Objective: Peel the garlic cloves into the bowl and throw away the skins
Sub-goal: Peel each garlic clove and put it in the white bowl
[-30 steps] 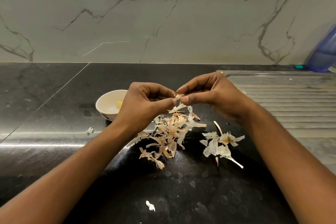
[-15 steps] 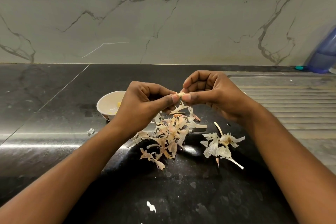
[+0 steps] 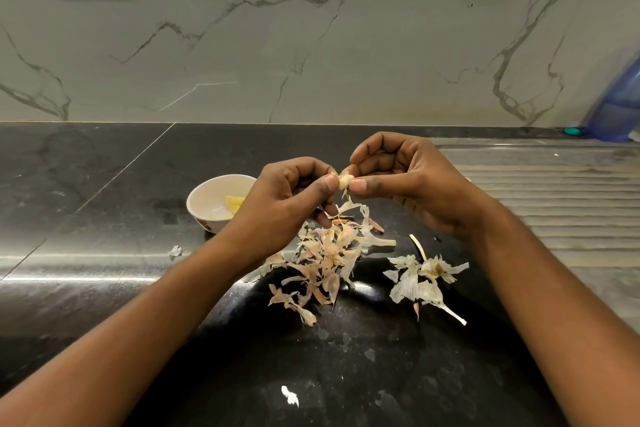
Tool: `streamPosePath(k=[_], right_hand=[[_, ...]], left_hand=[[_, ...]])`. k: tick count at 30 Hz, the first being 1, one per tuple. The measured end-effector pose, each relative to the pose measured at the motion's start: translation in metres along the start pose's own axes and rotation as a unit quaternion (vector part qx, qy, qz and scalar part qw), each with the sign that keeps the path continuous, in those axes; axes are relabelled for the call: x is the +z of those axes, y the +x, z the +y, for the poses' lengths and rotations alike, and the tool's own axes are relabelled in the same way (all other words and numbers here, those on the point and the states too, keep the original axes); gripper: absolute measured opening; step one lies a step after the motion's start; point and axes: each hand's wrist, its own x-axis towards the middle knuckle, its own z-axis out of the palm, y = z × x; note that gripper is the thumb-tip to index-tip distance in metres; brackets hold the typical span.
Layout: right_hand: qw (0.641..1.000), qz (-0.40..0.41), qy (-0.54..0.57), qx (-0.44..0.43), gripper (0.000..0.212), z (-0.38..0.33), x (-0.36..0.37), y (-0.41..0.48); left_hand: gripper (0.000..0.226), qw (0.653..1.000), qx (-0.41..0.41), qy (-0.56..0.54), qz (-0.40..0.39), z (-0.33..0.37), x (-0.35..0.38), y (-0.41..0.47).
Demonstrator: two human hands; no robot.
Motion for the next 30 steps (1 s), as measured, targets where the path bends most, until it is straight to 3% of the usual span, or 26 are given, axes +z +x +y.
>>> streamPosePath(k=[9, 17, 30], right_hand=[[1.000, -0.002, 0.009, 0.002, 0.036, 0.0024, -0.0004, 0.0013], [1.000, 0.005, -0.010, 0.009, 0.020, 0.0050, 0.0042, 0.0013], [0.999, -0.017, -0.023, 0.016, 0.025, 0.0070, 0.0050, 0.0008]], left_hand=[[0.021, 0.999, -0.038, -0.001, -0.027, 0.0023, 0.0053, -0.0003], [0.021, 0.998, -0.043, 0.025, -0.027, 0.0013, 0.0056, -0.0009], [0.006, 0.986, 0.027, 0.150, 0.072, -0.0045, 0.0043, -0.0004]])
